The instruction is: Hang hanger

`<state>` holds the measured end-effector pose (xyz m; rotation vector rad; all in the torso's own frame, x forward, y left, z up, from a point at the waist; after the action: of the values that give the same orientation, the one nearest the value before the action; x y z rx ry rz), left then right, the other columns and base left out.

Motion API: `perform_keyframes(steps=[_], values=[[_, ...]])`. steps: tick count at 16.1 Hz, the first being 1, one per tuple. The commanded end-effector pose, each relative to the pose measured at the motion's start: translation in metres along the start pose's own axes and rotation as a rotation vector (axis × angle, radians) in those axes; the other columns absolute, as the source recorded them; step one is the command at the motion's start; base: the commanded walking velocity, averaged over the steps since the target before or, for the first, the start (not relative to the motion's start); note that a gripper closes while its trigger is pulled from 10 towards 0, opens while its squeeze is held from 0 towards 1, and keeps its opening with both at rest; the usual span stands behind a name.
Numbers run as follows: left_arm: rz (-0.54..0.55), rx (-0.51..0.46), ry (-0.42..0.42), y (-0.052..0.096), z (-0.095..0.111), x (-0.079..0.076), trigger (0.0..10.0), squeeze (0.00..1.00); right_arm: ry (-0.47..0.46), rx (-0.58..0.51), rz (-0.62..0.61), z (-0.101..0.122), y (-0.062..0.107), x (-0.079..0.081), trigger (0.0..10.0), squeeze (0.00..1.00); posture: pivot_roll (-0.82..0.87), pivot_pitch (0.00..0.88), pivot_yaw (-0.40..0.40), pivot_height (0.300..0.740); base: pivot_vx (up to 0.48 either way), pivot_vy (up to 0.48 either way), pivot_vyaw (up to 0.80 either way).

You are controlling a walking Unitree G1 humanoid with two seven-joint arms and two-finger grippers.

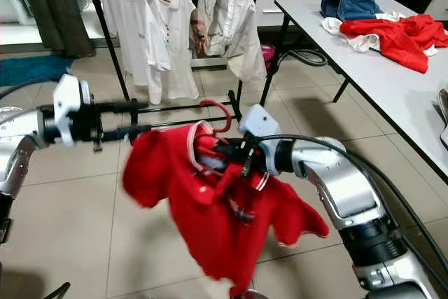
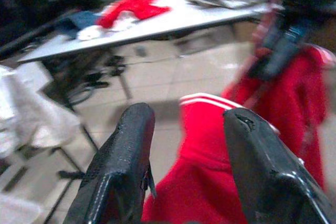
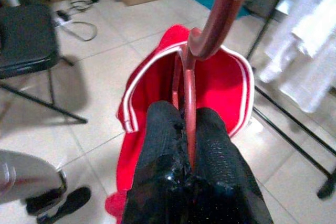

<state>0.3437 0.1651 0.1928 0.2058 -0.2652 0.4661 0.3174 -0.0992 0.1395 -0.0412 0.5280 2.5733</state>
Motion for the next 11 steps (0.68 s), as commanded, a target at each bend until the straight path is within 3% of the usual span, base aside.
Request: perform_keyframes(steps=[1, 2, 3, 4, 7, 9, 11], values=[[0.146, -0.021, 0.040, 0.001, 0.000, 0.010, 10.0, 0.98, -0.007, -0.025, -0.171, -0.002, 0.010, -0.021, 0.0, 0.00, -0.08, 0.000, -0.037, 0.740, 0.000, 0.000, 0.00], [0.184, -0.023, 0.054, 0.001, -0.003, 0.010, 10.0, 0.93, -0.014, -0.038, -0.240, -0.005, 0.013, -0.028, 0.0, 0.00, -0.08, 0.000, -0.037, 0.740, 0.000, 0.000, 0.00], [0.248, 0.015, 0.091, 0.001, -0.015, 0.009, 10.0, 0.14, -0.047, -0.040, -0.329, -0.014, 0.017, -0.035, 0.0, 0.00, -0.08, 0.000, -0.026, 0.740, 0.000, 0.000, 0.00], [0.309, 0.021, 0.130, 0.000, -0.024, 0.005, 10.0, 0.00, -0.115, -0.050, -0.407, -0.024, 0.021, -0.040, 0.0, 0.00, -0.09, 0.000, -0.011, 0.740, 0.000, 0.000, 0.00], [0.488, -0.044, 0.261, -0.006, -0.035, -0.001, 10.0, 0.00, -0.305, -0.182, -0.604, -0.033, 0.024, -0.045, 0.0, 0.00, -0.08, 0.000, -0.017, 0.740, 0.000, 0.000, 0.00], [0.539, -0.036, 0.282, -0.008, -0.041, -0.010, 10.0, 0.00, -0.344, -0.235, -0.671, -0.033, 0.026, -0.044, 0.0, 0.00, -0.08, 0.000, -0.017, 0.740, 0.000, 0.000, 0.00], [0.649, 0.077, 0.246, -0.006, -0.056, -0.009, 10.0, 0.00, -0.375, -0.216, -0.783, -0.036, 0.029, -0.048, 10.0, 0.00, -0.08, 0.000, -0.010, 0.740, 0.000, 0.000, 0.00]])
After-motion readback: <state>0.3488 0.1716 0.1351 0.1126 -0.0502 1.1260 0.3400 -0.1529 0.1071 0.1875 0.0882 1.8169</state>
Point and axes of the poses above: a point about 5 cm out from each wrist's last joint towards the gripper, its own y axis pointing back from the gripper into the wrist, its own z axis along the axis of the wrist's last joint, x = y × z, the point moved 5 cm from there along -y, pointing out of the wrist towards the gripper, and after that the axes turned 1 degree about y, right-handed, at the moved point
